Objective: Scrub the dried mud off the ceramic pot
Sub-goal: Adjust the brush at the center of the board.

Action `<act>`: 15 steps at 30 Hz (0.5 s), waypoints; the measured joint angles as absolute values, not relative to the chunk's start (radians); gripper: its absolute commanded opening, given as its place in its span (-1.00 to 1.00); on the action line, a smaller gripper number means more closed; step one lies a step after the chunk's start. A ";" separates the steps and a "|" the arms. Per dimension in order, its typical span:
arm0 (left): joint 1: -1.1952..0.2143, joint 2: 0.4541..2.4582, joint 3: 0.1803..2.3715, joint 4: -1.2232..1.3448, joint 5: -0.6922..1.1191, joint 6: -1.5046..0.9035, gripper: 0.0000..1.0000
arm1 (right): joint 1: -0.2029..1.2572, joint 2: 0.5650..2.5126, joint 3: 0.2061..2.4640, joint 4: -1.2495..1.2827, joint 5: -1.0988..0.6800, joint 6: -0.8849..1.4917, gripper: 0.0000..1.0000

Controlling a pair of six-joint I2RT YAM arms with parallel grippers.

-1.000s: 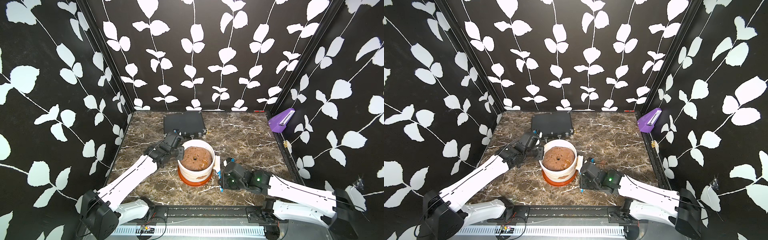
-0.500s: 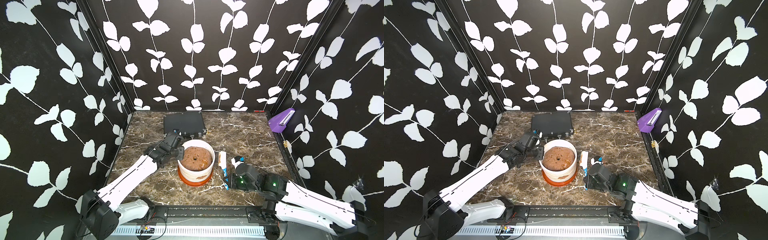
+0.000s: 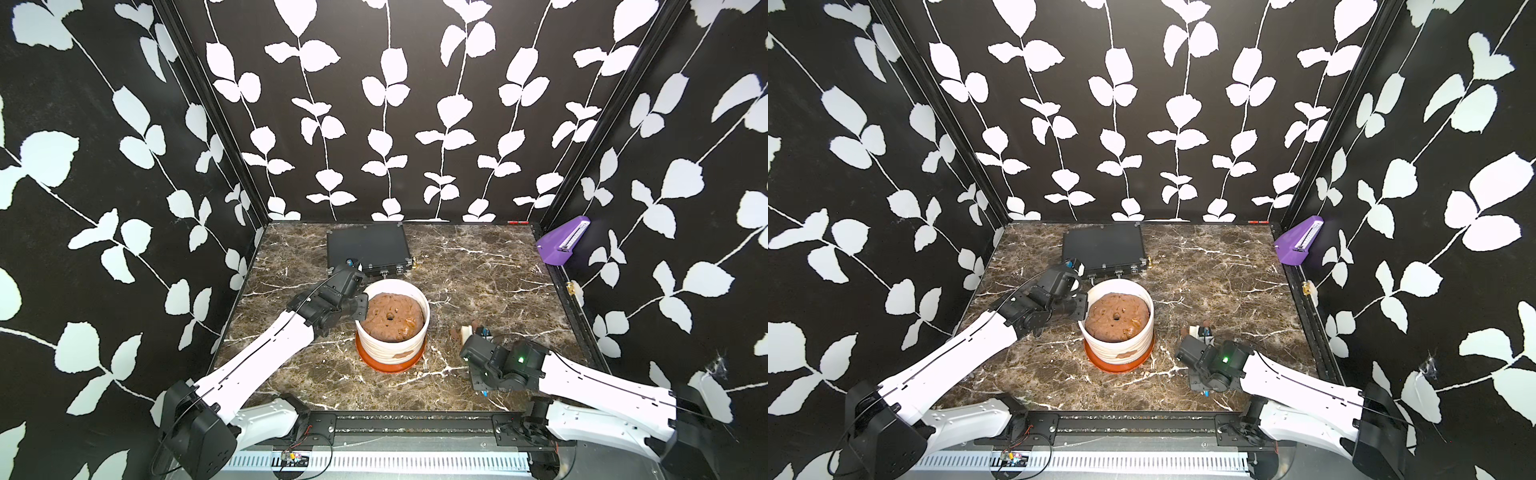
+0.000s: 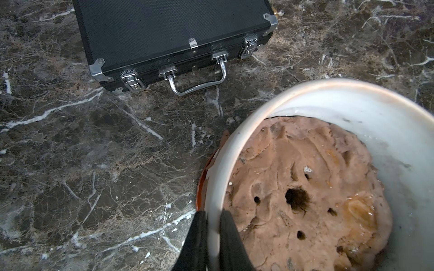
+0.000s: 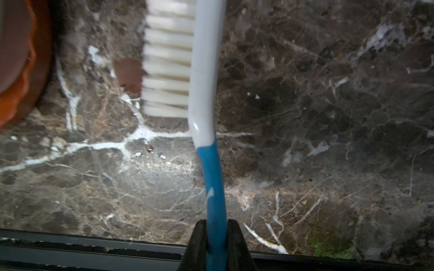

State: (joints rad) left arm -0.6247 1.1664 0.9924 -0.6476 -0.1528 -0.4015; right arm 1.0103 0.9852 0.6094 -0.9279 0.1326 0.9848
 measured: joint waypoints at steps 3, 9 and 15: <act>-0.625 1.172 0.985 -0.629 -0.153 -0.404 -0.52 | 0.998 1.003 0.589 -0.953 0.126 0.968 -1.00; -0.625 1.195 0.982 -0.617 -0.150 -0.410 -0.43 | 0.994 0.922 0.613 -0.987 0.131 0.946 -1.00; -0.625 1.198 0.975 -0.606 -0.155 -0.419 -0.42 | 0.990 0.869 0.693 -1.064 0.226 0.938 -1.00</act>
State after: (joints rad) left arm -0.6247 1.1980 0.9752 -0.6060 -0.1555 -0.4191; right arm 0.9901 0.8692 0.6933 -1.0637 0.2260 0.9379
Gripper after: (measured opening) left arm 0.286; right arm 0.144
